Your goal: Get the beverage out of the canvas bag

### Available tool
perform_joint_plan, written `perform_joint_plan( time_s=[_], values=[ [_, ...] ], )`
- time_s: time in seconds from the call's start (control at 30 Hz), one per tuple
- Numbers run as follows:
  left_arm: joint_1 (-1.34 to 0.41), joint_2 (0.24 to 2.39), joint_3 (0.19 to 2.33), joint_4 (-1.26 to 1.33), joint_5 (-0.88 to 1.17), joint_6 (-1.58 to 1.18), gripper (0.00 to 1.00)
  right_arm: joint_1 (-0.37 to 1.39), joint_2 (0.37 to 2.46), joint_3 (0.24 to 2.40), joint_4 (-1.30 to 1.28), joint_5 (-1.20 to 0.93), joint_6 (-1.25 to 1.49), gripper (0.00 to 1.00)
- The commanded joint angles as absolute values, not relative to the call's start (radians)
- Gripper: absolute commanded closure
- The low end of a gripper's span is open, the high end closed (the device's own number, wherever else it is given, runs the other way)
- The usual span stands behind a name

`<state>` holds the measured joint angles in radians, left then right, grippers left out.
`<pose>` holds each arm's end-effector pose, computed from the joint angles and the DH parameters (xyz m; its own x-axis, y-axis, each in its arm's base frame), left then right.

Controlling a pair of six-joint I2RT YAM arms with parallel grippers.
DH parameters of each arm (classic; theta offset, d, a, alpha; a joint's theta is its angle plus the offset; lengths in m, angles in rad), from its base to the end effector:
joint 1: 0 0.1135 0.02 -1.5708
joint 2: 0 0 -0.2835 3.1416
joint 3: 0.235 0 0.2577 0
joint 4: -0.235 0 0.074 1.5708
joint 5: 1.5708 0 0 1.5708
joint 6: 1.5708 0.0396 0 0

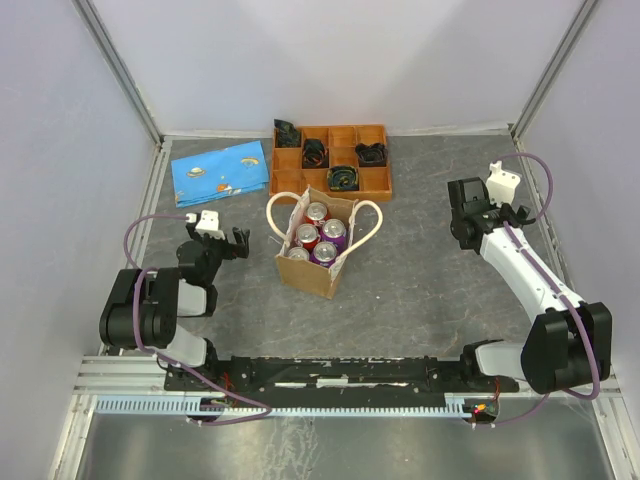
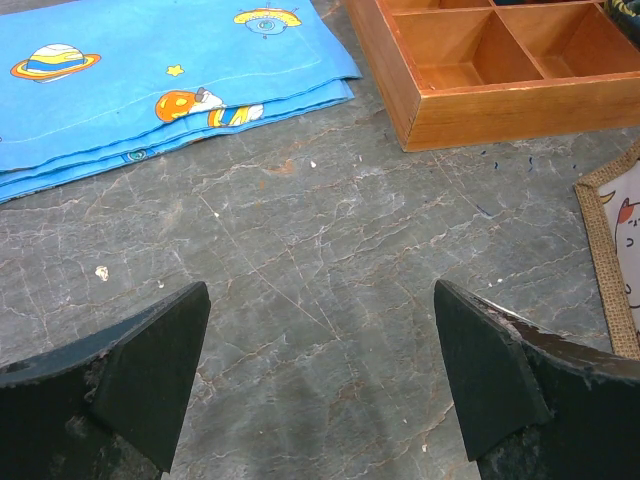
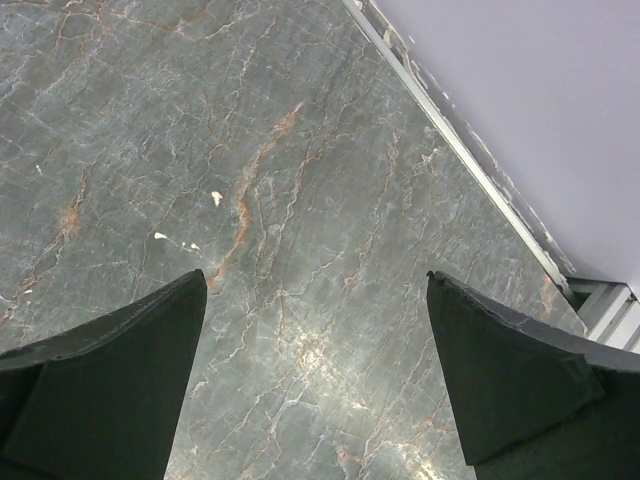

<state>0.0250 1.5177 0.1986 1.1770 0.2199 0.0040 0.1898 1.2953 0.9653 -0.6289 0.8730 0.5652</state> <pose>0.2371 -0.0027 0.1529 -0.1408 0.0004 -0.9900 0.1920 0.9810 -0.0269 0.2577 0.0186 0.2805 -0.5123 0.2520 -0.8210 0.6932 0.6857 -0.2220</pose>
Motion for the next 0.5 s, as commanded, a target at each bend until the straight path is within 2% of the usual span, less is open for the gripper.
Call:
perform_joint_plan(
  time_s=[0.0, 0.3, 0.47],
  values=[
    [0.028, 1.511, 0.201, 1.229, 0.235, 0.052, 0.01, 0.196, 1.295, 0.997, -0.623, 0.887, 0.586, 0.01],
    [0.029, 1.511, 0.201, 1.228, 0.235, 0.052, 0.01, 0.212, 1.298, 0.992, -0.625, 0.897, 0.573, 0.01],
    [0.029, 1.509, 0.201, 1.228, 0.235, 0.052, 0.01, 0.252, 1.224, 0.926, -0.519, 0.840, 0.464, 0.01]
  ],
)
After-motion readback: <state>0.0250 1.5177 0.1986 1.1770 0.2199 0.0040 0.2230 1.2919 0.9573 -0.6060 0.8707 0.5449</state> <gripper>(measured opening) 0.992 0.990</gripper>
